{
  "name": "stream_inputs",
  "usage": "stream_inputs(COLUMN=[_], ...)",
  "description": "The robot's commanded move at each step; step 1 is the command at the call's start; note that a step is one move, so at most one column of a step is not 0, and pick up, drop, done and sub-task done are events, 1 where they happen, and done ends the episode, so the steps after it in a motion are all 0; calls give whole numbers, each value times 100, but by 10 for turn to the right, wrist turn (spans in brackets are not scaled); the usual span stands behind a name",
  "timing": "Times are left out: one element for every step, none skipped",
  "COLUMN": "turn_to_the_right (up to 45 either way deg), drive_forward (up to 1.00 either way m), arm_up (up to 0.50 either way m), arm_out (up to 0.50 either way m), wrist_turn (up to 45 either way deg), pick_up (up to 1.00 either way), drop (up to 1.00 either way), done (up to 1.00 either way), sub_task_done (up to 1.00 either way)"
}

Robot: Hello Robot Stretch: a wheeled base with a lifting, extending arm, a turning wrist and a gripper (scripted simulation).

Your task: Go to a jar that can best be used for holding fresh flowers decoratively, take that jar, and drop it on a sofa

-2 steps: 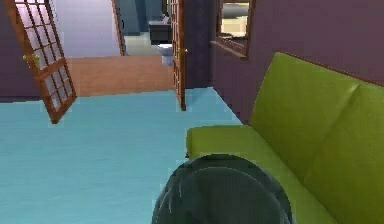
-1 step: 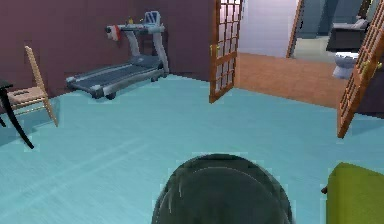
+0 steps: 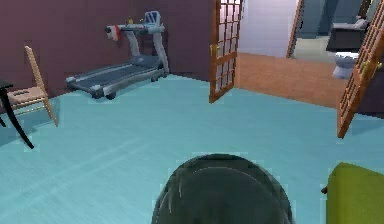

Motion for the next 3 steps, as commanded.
stream_inputs(turn_to_the_right=[0, 0, 0], drive_forward=[0, 0, 0], arm_up=[0, 0, 0], arm_out=[28, 0, 0], wrist_turn=[0, 450, 450], pick_up=[0, 0, 0], drop=[0, 0, 0], done=[0, 0, 0], sub_task_done=[0, 0, 0])
